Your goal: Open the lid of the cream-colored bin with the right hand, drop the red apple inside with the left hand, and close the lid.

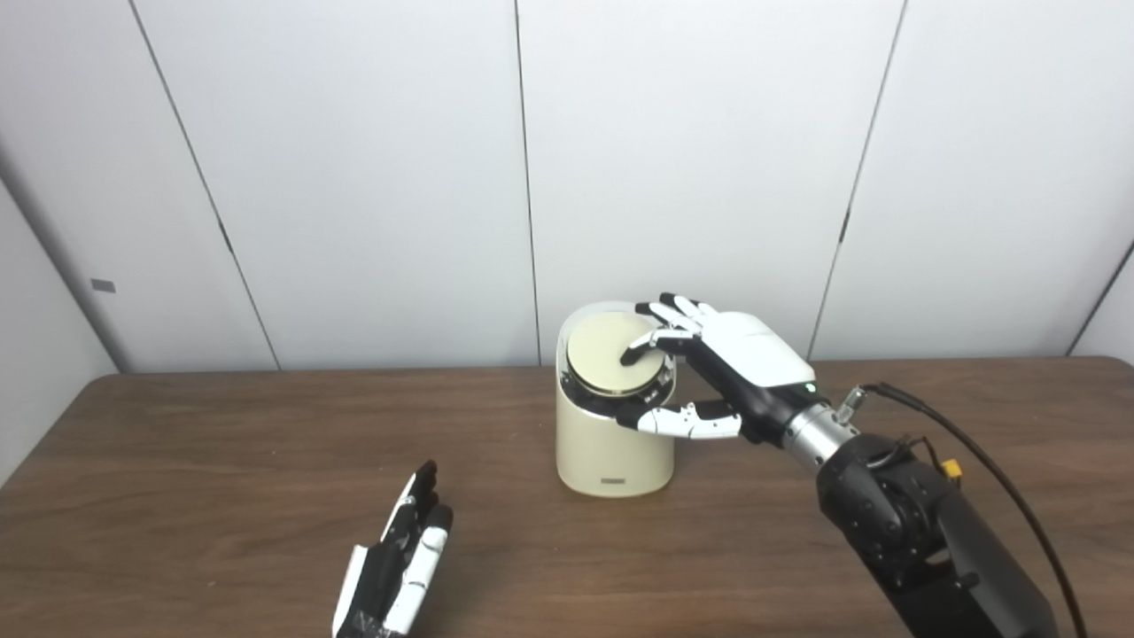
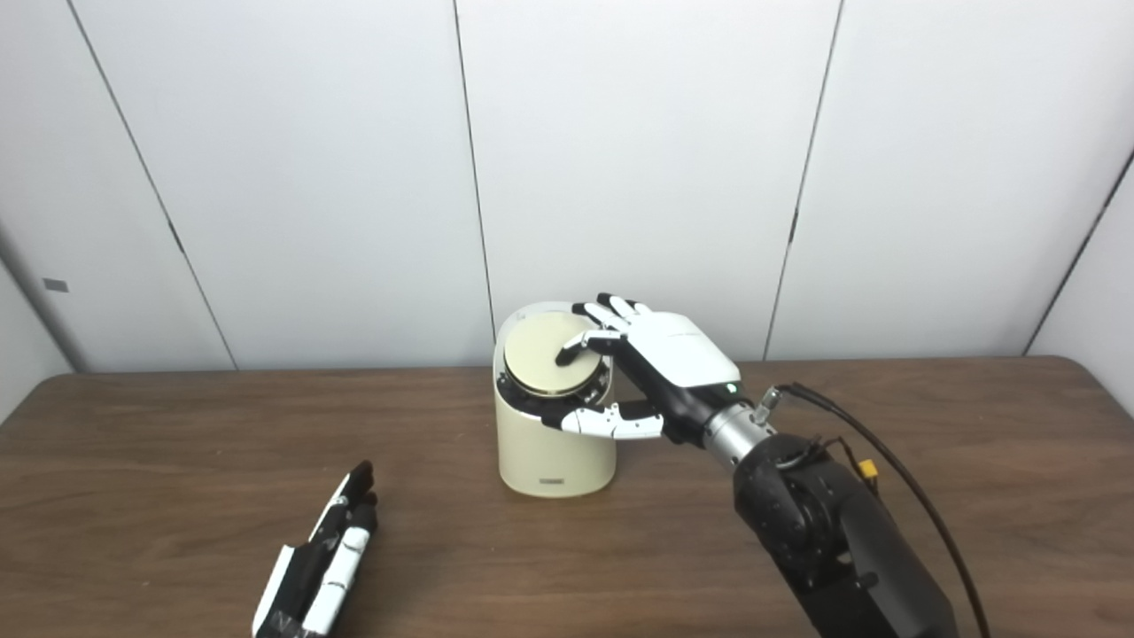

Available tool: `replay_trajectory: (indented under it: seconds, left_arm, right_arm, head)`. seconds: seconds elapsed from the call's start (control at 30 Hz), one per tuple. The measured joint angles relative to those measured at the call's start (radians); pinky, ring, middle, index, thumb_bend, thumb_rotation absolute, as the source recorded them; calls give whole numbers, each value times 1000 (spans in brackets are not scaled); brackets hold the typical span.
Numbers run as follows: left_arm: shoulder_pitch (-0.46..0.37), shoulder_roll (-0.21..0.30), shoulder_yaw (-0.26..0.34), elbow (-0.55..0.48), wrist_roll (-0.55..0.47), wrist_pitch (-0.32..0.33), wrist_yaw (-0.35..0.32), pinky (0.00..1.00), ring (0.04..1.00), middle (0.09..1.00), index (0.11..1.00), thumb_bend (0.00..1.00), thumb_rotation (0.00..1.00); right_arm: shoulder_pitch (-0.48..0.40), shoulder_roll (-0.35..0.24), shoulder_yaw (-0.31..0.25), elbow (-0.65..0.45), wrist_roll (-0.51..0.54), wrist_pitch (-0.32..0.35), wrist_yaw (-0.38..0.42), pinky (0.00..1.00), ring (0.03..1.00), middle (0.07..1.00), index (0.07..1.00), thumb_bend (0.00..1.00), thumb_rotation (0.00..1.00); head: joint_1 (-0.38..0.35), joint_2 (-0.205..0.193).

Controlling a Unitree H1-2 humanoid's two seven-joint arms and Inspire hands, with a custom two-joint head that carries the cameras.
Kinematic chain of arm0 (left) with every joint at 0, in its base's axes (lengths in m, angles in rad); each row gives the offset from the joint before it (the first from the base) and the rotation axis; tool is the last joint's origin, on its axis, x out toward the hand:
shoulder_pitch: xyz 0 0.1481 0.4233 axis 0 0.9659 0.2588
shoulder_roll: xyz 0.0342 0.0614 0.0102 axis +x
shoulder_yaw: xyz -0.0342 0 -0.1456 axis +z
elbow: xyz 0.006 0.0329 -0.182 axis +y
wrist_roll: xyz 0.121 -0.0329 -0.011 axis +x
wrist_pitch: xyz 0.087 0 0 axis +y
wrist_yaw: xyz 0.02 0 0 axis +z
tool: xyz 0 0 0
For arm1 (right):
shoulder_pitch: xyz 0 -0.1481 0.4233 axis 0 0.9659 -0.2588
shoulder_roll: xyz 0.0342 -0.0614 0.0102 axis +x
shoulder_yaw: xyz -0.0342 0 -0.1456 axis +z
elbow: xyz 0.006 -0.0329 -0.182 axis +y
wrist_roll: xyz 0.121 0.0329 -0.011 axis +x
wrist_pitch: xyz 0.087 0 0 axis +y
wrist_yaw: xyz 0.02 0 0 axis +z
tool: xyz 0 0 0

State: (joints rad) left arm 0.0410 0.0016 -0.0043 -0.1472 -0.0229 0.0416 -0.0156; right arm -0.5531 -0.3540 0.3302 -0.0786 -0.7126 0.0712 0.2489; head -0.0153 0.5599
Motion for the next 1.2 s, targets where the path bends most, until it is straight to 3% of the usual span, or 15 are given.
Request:
replay_trajectory:
  seconds: [0.17,0.5,0.9,1.07,1.2]
  left_arm:
    - [0,-1,-2,-5,1,9,2,1000,1000,1000,1000,651,741]
    - [1,-7,-2,-21,1,21,6,1000,1000,1000,1000,668,742]
    - [-3,-8,-5,-22,-3,24,4,1000,1000,1000,1000,679,717]
    - [-3,-10,-7,-22,-3,24,5,1000,1000,1000,1000,677,719]
    - [-3,-10,-6,-23,-3,24,6,1000,1000,1000,1000,668,727]
  right_arm:
    - [7,-4,-2,-3,-24,-10,-1,1000,1000,950,697,499,841]
    - [-11,-17,47,2,-181,-49,-18,1000,1000,962,690,556,953]
    - [-17,-11,83,-1,-226,-48,-12,1000,1000,973,728,533,912]
    - [-1,2,54,-4,-190,-44,-14,1000,1000,964,781,513,920]
    - [38,32,-15,-40,-108,-4,17,1000,1000,967,867,494,924]
  head:
    - [0,8]
    - [-2,21]
    - [5,18]
    - [3,15]
    - [5,15]
